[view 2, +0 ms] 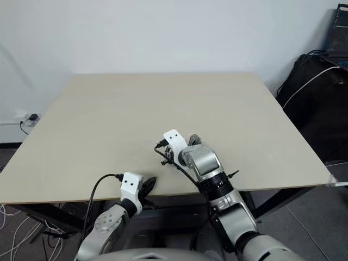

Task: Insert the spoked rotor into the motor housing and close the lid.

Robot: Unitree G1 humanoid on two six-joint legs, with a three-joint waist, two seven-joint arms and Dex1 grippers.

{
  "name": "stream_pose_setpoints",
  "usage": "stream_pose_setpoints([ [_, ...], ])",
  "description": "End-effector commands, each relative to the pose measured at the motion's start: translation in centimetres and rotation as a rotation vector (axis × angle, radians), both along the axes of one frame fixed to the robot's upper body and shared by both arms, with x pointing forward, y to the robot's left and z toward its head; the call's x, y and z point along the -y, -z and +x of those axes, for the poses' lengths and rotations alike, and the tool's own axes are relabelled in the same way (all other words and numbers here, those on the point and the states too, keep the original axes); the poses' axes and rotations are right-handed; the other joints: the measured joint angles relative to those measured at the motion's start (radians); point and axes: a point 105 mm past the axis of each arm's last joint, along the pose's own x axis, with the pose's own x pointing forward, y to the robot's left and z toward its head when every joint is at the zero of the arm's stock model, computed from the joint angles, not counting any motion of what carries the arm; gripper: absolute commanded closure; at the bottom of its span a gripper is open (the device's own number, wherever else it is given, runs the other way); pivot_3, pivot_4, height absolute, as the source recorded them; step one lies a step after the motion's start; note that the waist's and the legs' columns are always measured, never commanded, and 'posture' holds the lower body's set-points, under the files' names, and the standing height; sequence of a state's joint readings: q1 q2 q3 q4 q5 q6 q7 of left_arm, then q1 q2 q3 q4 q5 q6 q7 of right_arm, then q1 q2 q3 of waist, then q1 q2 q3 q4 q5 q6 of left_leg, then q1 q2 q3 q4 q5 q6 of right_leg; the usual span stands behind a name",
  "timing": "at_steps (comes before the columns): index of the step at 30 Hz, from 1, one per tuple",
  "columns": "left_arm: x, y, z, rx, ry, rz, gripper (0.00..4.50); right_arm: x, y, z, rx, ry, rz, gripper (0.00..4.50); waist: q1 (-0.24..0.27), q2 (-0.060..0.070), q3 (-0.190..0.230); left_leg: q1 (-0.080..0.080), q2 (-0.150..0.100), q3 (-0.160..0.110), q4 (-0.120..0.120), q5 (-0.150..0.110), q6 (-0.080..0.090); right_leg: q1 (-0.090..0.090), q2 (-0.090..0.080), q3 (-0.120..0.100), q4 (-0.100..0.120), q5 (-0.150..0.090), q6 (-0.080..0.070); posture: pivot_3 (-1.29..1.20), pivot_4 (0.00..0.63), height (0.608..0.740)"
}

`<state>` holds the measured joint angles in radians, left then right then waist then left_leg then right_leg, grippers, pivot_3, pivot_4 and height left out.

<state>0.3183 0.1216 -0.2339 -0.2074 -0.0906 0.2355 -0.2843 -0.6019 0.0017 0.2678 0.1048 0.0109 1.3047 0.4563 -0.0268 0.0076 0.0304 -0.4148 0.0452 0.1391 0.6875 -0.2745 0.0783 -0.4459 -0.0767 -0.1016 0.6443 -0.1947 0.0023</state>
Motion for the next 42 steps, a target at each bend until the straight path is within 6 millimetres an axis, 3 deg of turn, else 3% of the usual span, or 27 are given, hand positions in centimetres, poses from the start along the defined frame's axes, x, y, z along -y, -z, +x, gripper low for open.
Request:
stream_pose_setpoints([
  [1, 0.0, -1.1, 0.4, 0.045, -0.004, -0.012, 4.5, -0.6, -2.0, 0.2, 0.026, 0.009, 0.052, 4.44, -0.001, 0.0, 0.0, 0.0, 0.0, 0.0, 0.0, 0.0, 0.0, 0.0, 0.0, 0.0, 0.0, 0.0, 0.0, 0.0, 0.0, 0.74],
  [8, 0.2, -1.2, 0.7, 0.05, 0.004, -0.012, 4.5, -1.2, -1.3, 0.5, 0.032, 0.029, 0.062, 4.44, -0.007, 0.0, 0.0, 0.0, 0.0, 0.0, -0.003, 0.0, -0.001, 0.0, 0.0, 0.0, -0.001, -0.001, -0.001, 0.0, 0.0, 0.74],
  [14, 0.2, -1.2, 0.6, 0.05, 0.004, -0.012, 4.5, -1.9, -0.9, 0.8, 0.046, 0.046, 0.079, 2.48, -0.011, 0.0, 0.0, 0.001, 0.0, 0.0, -0.003, 0.0, -0.001, 0.001, 0.001, 0.0, 0.0, -0.001, -0.001, 0.0, 0.0, 0.74],
  [22, 0.1, -1.2, 0.5, 0.047, 0.005, -0.01, 4.5, -4.4, -4.2, 0.0, 0.082, -0.031, 0.275, 2.48, -0.011, 0.0, 0.0, 0.001, 0.0, 0.0, -0.003, 0.001, -0.001, 0.0, 0.001, 0.0, 0.0, -0.001, -0.001, 0.0, 0.0, 0.74],
  [26, 0.1, -1.2, 0.5, 0.047, 0.01, -0.01, 4.5, -5.9, -8.1, -0.7, 0.084, -0.074, 0.524, 2.48, -0.01, 0.0, 0.0, 0.001, 0.0, 0.0, -0.003, 0.001, -0.001, 0.0, 0.001, 0.0, -0.001, -0.001, 0.0, 0.0, 0.0, 0.74],
  [28, 0.1, -1.2, 0.5, 0.047, 0.014, -0.01, 4.5, -5.9, -9.9, -0.7, 0.067, -0.057, 0.651, 2.87, -0.006, 0.0, 0.0, 0.001, 0.0, 0.0, -0.003, 0.0, -0.001, 0.001, 0.0, 0.0, -0.001, -0.001, 0.0, 0.0, 0.0, 0.74],
  [30, 0.2, -1.2, 0.5, 0.046, 0.017, -0.011, 4.5, -5.2, -11.5, 0.2, 0.109, -0.008, 0.742, 3.32, -0.005, 0.0, 0.0, 0.001, 0.0, 0.0, -0.003, 0.0, 0.0, 0.001, 0.0, 0.0, -0.002, 0.0, 0.0, 0.0, 0.0, 0.74],
  [33, 0.1, -1.1, 0.4, 0.044, 0.018, -0.011, 4.5, -3.4, -12.9, 1.8, 0.2, 0.097, 0.798, 4.37, -0.008, 0.0, 0.0, 0.001, -0.001, 0.0, -0.003, 0.0, 0.0, 0.001, 0.0, 0.0, -0.002, 0.0, 0.0, 0.0, 0.0, 0.74],
  [36, 0.1, -1.2, 0.4, 0.044, 0.021, -0.011, 4.5, 0.2, -14.2, 4.0, 0.333, 0.278, 0.839, 4.48, -0.009, 0.001, 0.001, 0.001, 0.0, 0.0, -0.004, 0.0, -0.001, 0.0, 0.0, 0.0, -0.002, -0.001, -0.001, 0.0, 0.0, 0.74],
  [39, 0.0, -1.2, 0.4, 0.044, 0.022, -0.01, 4.5, 2.9, -14.1, 5.1, 0.409, 0.391, 0.809, 4.48, -0.009, 0.002, 0.001, 0.001, 0.0, 0.0, -0.005, 0.001, -0.001, 0.0, 0.001, 0.0, -0.002, -0.001, -0.001, 0.0, 0.0, 0.74],
  [42, 0.0, -1.2, 0.5, 0.045, 0.025, -0.006, 4.5, 6.8, -12.0, 5.9, 0.522, 0.5, 0.584, 4.48, -0.012, 0.002, 0.001, 0.0, 0.0, 0.002, -0.005, 0.001, -0.001, 0.001, 0.001, 0.001, -0.001, -0.001, -0.001, 0.0, 0.0, 0.74],
])
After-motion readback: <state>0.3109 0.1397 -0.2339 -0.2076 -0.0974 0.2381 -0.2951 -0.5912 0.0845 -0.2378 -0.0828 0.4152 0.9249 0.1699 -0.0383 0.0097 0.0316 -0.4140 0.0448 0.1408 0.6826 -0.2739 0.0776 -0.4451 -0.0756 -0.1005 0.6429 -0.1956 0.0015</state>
